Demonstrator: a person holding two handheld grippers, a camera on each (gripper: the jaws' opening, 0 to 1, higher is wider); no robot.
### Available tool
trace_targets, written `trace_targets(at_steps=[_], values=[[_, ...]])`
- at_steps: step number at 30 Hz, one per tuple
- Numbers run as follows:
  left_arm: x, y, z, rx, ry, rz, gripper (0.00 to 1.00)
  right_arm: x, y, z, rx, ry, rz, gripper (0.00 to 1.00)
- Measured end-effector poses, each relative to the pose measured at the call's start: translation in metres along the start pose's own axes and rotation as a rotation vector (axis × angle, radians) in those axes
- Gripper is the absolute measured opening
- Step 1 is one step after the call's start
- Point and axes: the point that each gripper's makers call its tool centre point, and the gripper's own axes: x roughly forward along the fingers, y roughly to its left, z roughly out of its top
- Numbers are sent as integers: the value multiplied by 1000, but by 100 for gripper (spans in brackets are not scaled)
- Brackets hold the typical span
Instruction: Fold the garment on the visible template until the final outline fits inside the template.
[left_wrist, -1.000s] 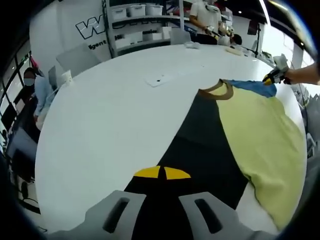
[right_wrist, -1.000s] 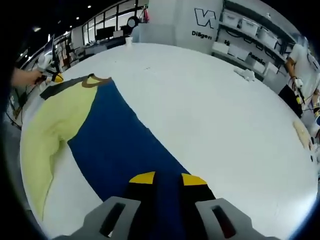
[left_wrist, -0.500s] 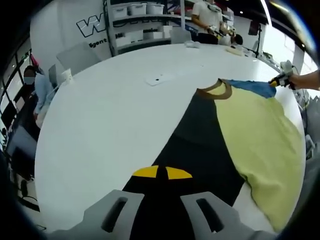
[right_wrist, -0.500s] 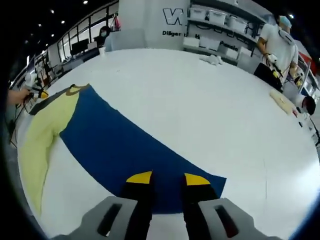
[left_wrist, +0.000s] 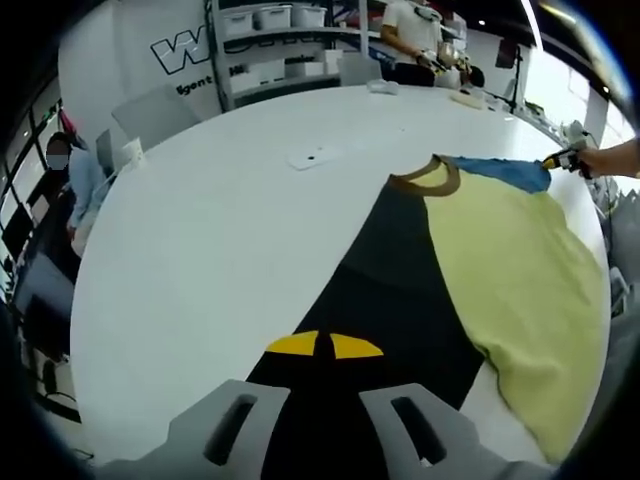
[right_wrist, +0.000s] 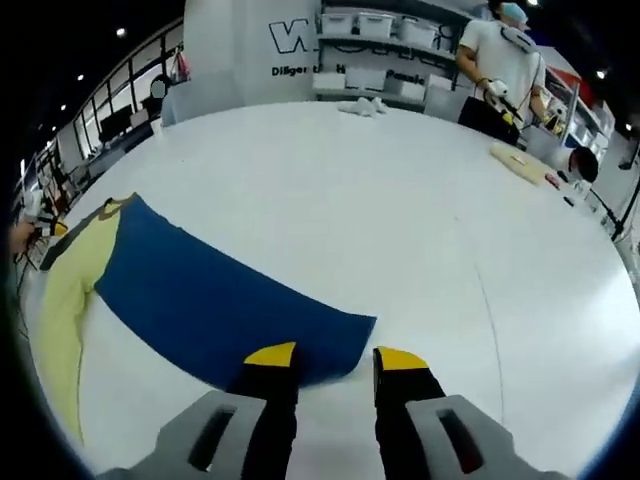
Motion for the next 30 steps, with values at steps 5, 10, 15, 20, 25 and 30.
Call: trace_targets(at_steps=[5,10,15,20,25,30], values=[[-1,0,1,-1,-2,1,4,-1,12,-2,52,-5,56,18],[-2,0,0,2,-1,4,4,-7,21,-6,68,1,73,8],[-2,-1,1,1,-3,2,4,-15,37,7,63,-32,94,1],[-3,-1,2,2,-8,3,4,-13,61,25,37,-64,153,0],[-4,-1,3,6,-9,4,4,-8,74,42,-4,-94,176,0],[-5,-2,2,6,-8,3,4,-2,67,41,-69,-68,129,0]])
